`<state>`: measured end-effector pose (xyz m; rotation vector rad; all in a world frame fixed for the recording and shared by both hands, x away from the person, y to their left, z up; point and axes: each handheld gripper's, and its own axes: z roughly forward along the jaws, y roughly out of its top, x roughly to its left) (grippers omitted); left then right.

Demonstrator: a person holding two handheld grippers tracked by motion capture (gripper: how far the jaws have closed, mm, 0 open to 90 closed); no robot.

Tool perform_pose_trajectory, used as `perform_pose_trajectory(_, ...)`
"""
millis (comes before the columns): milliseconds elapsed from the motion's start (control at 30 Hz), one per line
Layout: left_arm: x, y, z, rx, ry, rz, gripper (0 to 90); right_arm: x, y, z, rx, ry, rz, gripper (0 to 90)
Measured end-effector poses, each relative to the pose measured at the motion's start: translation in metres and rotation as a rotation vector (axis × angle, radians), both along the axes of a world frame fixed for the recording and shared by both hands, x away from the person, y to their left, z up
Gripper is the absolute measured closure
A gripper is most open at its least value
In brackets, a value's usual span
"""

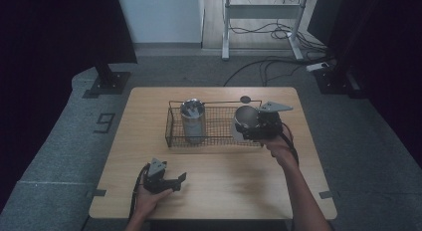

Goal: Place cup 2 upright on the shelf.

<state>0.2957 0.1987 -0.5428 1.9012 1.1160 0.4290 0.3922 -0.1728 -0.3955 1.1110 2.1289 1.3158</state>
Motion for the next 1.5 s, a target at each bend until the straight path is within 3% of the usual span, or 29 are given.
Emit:
perform_pose_trajectory(733,0.0,0.001,0.001,-0.001,-0.001,0.0,6.5,0.017,0.004,-0.003,-0.005,0.019,-0.016,6.4)
perform_pose_trajectory(1500,0.0,0.003,0.002,-0.007,-0.004,-0.002,6.5,0.049,0.008,-0.009,-0.017,0.042,-0.041,6.4)
